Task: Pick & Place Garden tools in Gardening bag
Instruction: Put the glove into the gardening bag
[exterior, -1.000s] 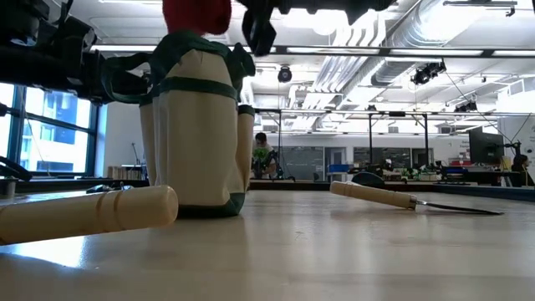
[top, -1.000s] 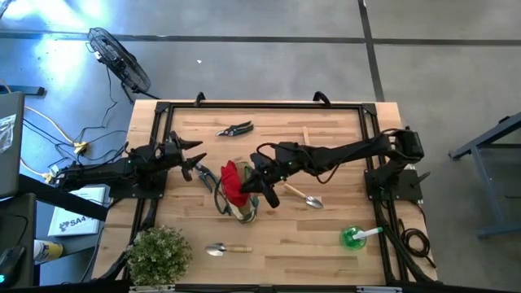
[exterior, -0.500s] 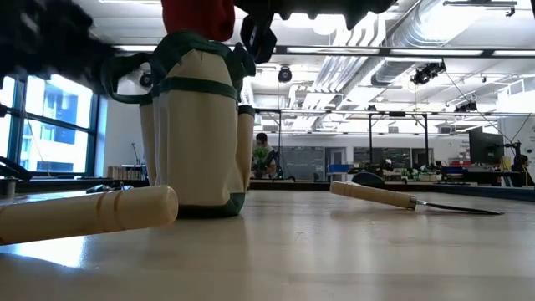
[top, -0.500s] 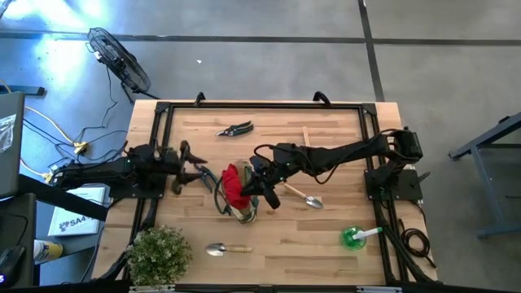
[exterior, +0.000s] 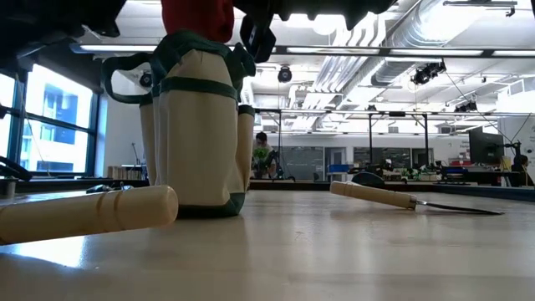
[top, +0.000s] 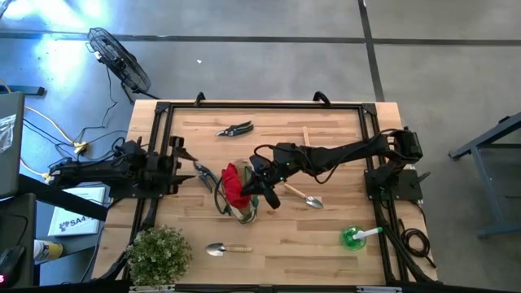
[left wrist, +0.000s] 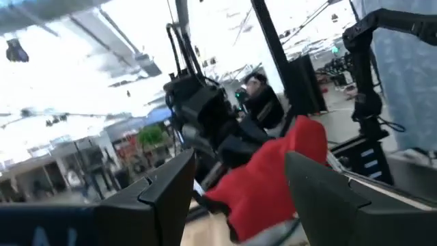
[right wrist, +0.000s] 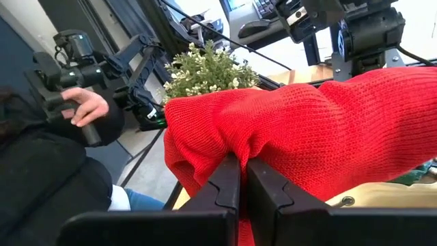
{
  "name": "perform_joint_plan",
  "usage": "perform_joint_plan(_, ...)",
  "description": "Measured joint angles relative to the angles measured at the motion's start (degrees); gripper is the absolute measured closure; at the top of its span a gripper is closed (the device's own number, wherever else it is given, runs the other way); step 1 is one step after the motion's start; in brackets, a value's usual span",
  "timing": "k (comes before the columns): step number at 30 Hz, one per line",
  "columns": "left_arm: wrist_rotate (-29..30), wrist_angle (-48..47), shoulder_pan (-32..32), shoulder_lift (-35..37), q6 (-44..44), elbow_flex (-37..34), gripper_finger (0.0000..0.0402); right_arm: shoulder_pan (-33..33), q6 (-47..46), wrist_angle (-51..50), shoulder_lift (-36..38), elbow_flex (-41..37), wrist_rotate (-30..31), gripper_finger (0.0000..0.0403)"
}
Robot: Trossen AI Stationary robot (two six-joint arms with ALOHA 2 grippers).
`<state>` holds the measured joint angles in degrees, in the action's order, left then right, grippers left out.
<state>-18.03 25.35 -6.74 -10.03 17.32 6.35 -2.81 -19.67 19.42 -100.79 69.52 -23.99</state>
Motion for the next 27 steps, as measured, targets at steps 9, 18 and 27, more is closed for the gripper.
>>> perform_joint_plan(9,4.2,-3.1,0.0,-15.0,6.5,7.0,0.0183,1.0,0.0,-0.8,0.0,0.0,-0.1,0.0399)
perform_joint_plan(18,3.4,-21.2,3.8,-33.9,14.4,23.8,0.0183,1.1,0.4,-0.9,0.0,0.0,-1.8,0.0399)
perform_joint_plan(27,16.4,-35.3,11.9,-42.8,20.8,36.2,0.0183,1.4,1.6,-3.2,0.1,0.0,-2.3,0.0399)
